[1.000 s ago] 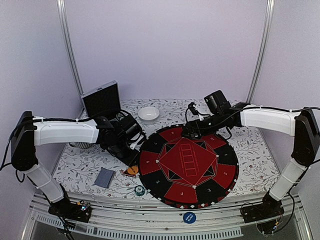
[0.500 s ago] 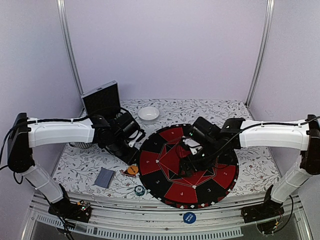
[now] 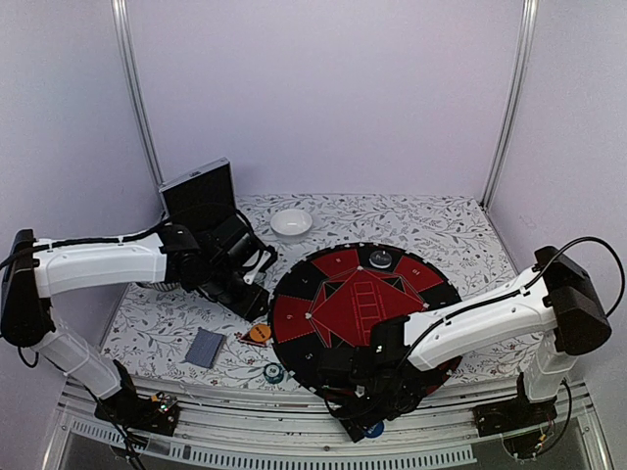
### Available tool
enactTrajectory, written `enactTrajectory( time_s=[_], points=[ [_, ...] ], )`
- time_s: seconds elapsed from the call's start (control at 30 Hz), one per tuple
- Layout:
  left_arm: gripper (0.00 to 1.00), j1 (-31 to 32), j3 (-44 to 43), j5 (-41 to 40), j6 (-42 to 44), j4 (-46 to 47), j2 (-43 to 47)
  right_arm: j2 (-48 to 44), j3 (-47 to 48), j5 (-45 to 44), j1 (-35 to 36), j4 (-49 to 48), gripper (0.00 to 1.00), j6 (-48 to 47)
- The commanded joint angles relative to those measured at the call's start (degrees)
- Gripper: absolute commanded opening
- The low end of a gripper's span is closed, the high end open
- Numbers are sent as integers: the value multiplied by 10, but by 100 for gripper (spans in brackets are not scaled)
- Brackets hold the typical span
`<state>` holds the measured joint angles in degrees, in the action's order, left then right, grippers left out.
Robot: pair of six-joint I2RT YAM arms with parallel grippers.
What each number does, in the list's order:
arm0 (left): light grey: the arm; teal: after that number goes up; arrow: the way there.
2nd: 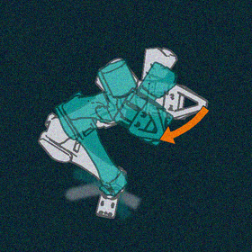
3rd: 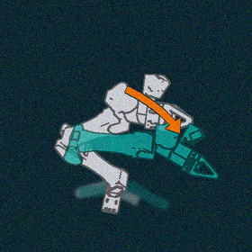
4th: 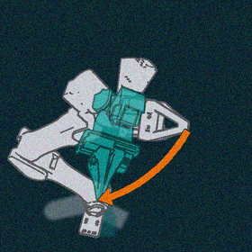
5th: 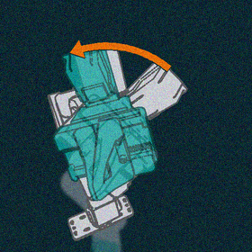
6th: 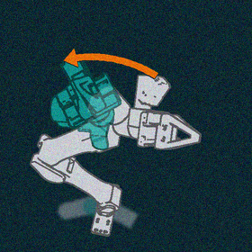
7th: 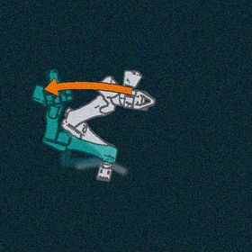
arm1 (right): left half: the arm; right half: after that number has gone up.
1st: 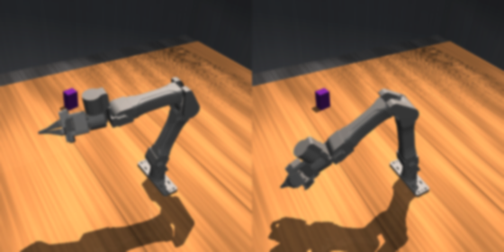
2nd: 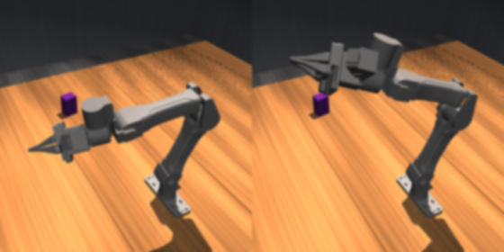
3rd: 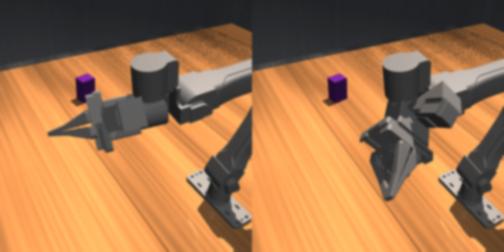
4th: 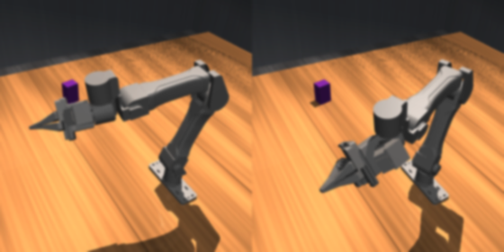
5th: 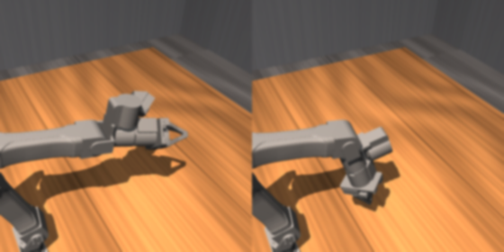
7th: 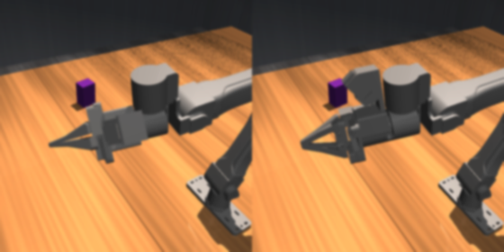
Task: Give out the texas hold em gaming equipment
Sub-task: Pick up the small blind button from the corner of the board.
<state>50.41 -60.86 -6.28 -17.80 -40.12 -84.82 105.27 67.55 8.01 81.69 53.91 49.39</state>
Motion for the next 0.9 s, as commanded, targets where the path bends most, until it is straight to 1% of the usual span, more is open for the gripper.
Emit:
enactTrajectory(
  time_s=[0.0,0.23,0.33,0.4,0.47,0.6,0.77,0.87],
  points=[
    [55,7,9,0,-2,7,15,-6,2,-1,1,-11,98,39],
    [56,7,16,-1,-6,7,19,20,-4,7,4,-17,86,29],
    [56,7,19,0,-5,7,21,22,-10,7,6,-7,75,30],
    [56,7,20,-1,-3,7,22,22,-12,5,7,-6,70,34],
    [56,7,21,-2,-3,7,22,28,-8,5,11,-6,69,38],
    [56,7,22,-2,-2,7,22,49,4,10,22,6,61,41],
    [56,7,27,-6,-1,8,26,55,9,-3,31,31,54,50],
    [56,7,29,-6,-2,8,28,53,1,-8,31,29,49,54]
  ],
)
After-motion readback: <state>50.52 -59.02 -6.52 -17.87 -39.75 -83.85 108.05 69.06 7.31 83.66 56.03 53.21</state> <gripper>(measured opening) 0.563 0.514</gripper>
